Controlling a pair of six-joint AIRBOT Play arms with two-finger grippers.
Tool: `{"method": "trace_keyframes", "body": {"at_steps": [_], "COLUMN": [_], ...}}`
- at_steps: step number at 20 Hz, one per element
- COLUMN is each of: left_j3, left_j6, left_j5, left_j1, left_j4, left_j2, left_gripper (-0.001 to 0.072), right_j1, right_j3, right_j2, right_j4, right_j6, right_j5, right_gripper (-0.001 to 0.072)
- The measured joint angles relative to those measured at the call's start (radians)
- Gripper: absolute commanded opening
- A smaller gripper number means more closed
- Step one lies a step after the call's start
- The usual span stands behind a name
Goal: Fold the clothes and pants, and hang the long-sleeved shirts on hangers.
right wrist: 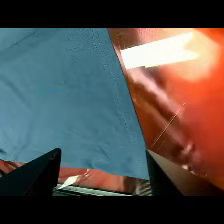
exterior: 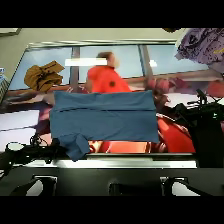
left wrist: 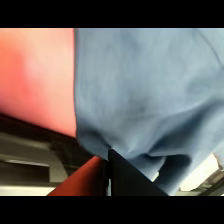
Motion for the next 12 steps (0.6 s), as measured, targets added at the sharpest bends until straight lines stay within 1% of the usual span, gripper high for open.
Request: {"method": "trace_keyframes", "body": {"at_steps": [5, 12], "left_j3": [0.011, 0.056], "left_j6": [0.011, 0.014], "left_j5": [0.021, 0.000], "left_j1": [-0.023, -0.028], "left_j4": [-0.020, -0.031], "left_j2": [-0.014, -0.014], "left_gripper": [0.0019, 0.0019], "right_j1": [-0.002, -0.001], "right_j3": [-0.021, -0.221], "right_j2": [-0.003, -0.037], "right_j4": [-0.080, -0.031], "right_j6": [-0.015, -0.092], "right_j5": [0.020, -0.028], "right_gripper": [0.0586, 0.0587]}}
